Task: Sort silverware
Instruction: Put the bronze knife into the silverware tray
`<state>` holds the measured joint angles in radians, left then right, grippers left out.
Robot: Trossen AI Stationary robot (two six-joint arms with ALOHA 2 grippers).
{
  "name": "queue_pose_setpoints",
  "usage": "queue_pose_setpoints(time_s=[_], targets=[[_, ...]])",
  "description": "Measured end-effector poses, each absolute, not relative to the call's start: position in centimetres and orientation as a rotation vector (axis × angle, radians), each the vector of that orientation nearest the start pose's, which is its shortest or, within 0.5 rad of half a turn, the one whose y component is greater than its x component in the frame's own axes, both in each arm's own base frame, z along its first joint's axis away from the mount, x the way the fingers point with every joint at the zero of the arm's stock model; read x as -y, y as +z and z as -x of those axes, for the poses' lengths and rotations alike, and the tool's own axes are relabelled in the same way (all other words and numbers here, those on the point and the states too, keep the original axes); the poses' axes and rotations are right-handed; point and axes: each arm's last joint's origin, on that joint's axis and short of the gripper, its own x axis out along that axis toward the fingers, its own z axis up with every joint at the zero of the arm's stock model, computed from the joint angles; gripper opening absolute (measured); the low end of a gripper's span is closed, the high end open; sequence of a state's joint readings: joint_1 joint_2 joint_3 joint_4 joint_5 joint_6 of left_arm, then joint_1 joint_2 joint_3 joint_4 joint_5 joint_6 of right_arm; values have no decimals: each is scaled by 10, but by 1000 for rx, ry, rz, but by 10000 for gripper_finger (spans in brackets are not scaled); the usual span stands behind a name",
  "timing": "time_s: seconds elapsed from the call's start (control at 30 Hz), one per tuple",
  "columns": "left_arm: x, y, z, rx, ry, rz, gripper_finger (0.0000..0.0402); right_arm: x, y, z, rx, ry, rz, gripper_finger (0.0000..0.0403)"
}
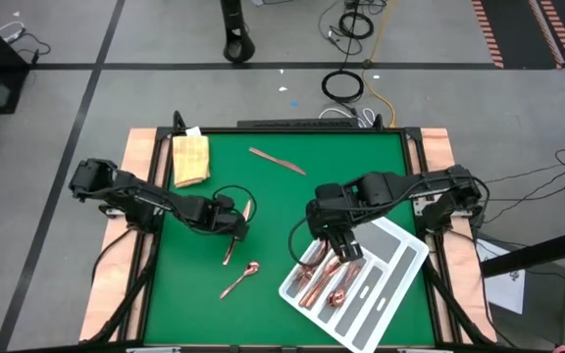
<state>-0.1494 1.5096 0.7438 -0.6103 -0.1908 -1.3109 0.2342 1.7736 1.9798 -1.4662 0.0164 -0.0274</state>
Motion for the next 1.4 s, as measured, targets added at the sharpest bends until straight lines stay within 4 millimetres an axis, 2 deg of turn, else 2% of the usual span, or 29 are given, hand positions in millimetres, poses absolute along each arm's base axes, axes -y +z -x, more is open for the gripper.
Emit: queue_pose_setpoints(time_s=[0.2, 0.4, 0.5, 0.57, 0.63, 0.77, 0.93, 1.03, 1.13, 1.27, 1.4], targets=[[28, 123, -250, -1108, 846, 919, 0, -79, 383, -316, -1240, 210, 162, 141], [27, 129, -262, -1124, 843, 872, 0, -77, 392, -310, -1197, 217, 149, 141], [25, 134, -288, -966, 714, 946, 0, -77, 396, -309, -1165, 216, 143, 141], [22, 131, -290, -947, 690, 948, 0, -77, 398, -309, -1148, 215, 138, 141], [21, 126, -305, -882, 616, 990, 0, -77, 398, -309, -1147, 214, 133, 141], [16, 122, -306, -913, 645, 994, 0, -77, 398, -308, -1152, 203, 118, 141], [8, 136, -296, -894, 726, 956, 0, -78, 396, -318, -1105, 157, 109, 141], [1, 153, -285, -899, 740, 940, 1, -81, 381, -333, -1101, 149, 131, 144], [-2, 177, -270, -958, 636, 910, 14, -80, 355, -352, -1059, 181, 118, 158], [-3, 209, -240, -962, 636, 868, 49, -74, 317, -377, -984, 234, 19, 201], [-5, 231, -209, -950, 696, 808, 80, -62, 272, -393, -1024, 196, -47, 242]])
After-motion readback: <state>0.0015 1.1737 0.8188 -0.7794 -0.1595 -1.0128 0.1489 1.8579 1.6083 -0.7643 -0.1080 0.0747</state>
